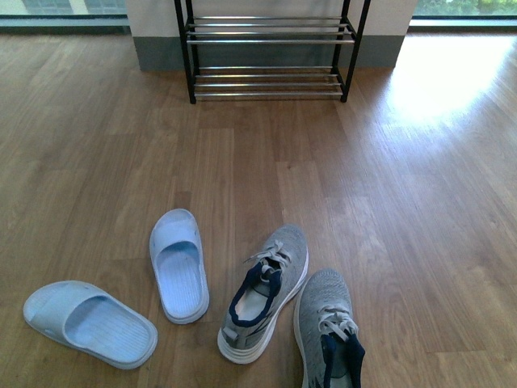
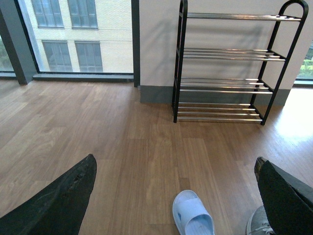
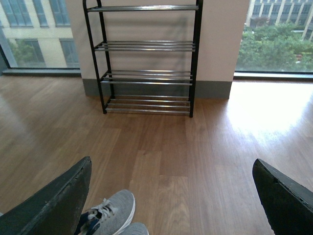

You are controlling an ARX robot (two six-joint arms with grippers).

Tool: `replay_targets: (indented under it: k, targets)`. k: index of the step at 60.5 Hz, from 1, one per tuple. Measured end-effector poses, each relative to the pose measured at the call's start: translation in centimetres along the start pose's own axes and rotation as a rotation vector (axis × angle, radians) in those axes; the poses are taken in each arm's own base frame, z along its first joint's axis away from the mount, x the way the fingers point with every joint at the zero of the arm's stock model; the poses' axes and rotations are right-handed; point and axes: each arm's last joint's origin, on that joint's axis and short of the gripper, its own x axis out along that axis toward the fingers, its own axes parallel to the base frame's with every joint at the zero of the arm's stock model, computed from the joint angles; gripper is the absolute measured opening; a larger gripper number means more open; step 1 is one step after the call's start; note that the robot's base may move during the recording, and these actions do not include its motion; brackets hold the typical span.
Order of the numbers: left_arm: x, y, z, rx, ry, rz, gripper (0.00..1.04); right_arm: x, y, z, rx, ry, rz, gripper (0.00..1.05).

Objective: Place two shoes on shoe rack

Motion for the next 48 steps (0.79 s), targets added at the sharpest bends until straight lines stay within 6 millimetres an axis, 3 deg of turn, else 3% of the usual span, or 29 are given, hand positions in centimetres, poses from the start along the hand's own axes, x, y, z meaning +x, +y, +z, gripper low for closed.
replay_targets:
  k: [10, 21, 27, 32, 39, 48]
  targets:
    - [0.0, 0.0, 0.0, 0.000, 0.000, 0.000, 0.95, 1.8, -0.5, -0.5, -0.005, 0.160, -0.137, 0.95]
    - [0.0, 0.0, 0.0, 0.000, 0.000, 0.000, 0.95, 6.8, -0.8, -2.9, -0.020, 0.338, -0.072, 0.95]
    - [0.0, 0.0, 0.0, 0.000, 0.000, 0.000, 0.95, 10.1, -0.7, -5.9, -0.026, 0.481, -0.028, 0.95]
    - [0.0, 0.0, 0.0, 0.000, 0.000, 0.000, 0.95, 12.0, -0.4, -10.0, -0.025, 0.659, 0.010, 0.95]
    - [0.0, 0.0, 0.0, 0.000, 0.000, 0.000, 0.95, 12.9, 0.0, -15.1, -0.003, 0.873, 0.037, 0.95]
    - [0.0, 0.0, 0.0, 0.000, 0.000, 0.000, 0.95, 13.4, 0.4, -20.0, 0.057, 1.060, 0.037, 0.95]
